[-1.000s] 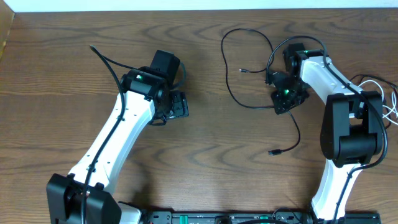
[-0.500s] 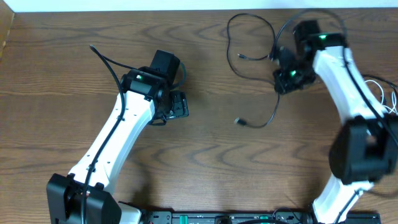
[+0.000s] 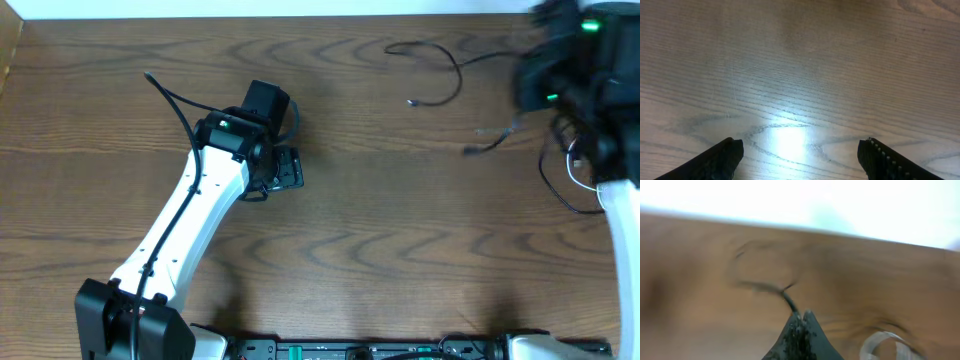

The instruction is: Untangle cables

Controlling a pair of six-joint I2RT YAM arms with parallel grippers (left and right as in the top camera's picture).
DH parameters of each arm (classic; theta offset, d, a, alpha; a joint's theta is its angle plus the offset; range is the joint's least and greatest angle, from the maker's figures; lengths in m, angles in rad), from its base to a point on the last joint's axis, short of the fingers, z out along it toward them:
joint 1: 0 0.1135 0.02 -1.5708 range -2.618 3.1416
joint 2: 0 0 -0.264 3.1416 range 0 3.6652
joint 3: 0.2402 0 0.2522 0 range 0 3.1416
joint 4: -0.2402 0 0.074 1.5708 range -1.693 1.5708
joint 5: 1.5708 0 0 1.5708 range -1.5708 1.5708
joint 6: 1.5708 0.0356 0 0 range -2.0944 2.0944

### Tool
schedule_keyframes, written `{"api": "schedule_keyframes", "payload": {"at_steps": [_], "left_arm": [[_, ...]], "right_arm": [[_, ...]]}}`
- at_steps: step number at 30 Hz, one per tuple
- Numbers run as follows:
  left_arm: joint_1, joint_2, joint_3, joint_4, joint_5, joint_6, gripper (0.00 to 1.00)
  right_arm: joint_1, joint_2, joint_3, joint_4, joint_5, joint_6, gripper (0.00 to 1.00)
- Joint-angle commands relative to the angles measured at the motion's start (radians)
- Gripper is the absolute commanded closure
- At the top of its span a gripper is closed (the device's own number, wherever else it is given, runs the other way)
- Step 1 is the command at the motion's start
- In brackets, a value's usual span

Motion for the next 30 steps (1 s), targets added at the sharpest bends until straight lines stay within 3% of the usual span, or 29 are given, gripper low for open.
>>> {"api": "schedule_keyframes", "payload": {"at_steps": [1,7,10,12,16,18,21,30], "left_arm": [[0.002,0.004,-0.004,-0.004,-0.009,-0.004,0.21],[0.002,0.004,-0.004,-0.003,-0.009,-0.005,0.2],[0.002,0.004,-0.004,-0.003,-0.009,-0.005,0.21],[0.002,0.004,-0.004,-0.003,-0.009,-0.005,0.21],[0.002,0.004,-0.004,-0.003,-0.009,-0.005,0.21],[0.002,0.004,-0.004,-0.003,-0.009,-0.005,0.21],[0.002,0.004,-0.004,-0.003,-0.009,-0.005,0.21],[0.002,0.004,-0.004,-0.003,-0.009,-0.005,0.2]], "right_arm": [[-0.121,-0.086,0.01,0.056,0.345,0.204,0.99],[-0.382,-0.122,0.01,0.086,0.33,0.369,0.99],[-0.45,-0.104,0.01,0.082,0.125,0.362,0.99],[-0.448,-0.086,0.01,0.085,-0.029,0.29,0.92],[-0.405,-0.017,0.01,0.035,-0.319,0.125,0.69],[-0.373,0.025,0.01,-0.013,-0.365,0.083,0.67],[-0.281,0.117,0.01,-0.104,-0.39,-0.04,0.49],[-0.049,0.323,0.01,-0.158,-0.384,-0.238,0.35]]}}
